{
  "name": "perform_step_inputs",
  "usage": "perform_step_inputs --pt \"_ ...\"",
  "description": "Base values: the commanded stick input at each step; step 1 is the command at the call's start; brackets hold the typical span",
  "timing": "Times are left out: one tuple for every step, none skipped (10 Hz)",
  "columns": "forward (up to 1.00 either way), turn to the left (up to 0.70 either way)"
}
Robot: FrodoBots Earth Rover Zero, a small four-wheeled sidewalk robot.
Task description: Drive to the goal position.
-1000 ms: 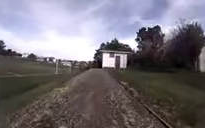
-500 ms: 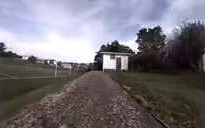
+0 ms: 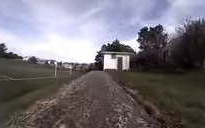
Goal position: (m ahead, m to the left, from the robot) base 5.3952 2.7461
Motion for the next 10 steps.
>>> perform_step_inputs --pt "0.85 0.00" --pt "0.85 0.00" --pt "0.85 0.00" --pt "0.85 0.00" --pt "0.85 0.00" --pt "0.85 0.00" --pt "0.85 0.00" --pt "0.85 0.00" --pt "0.85 0.00" --pt "0.85 0.00"
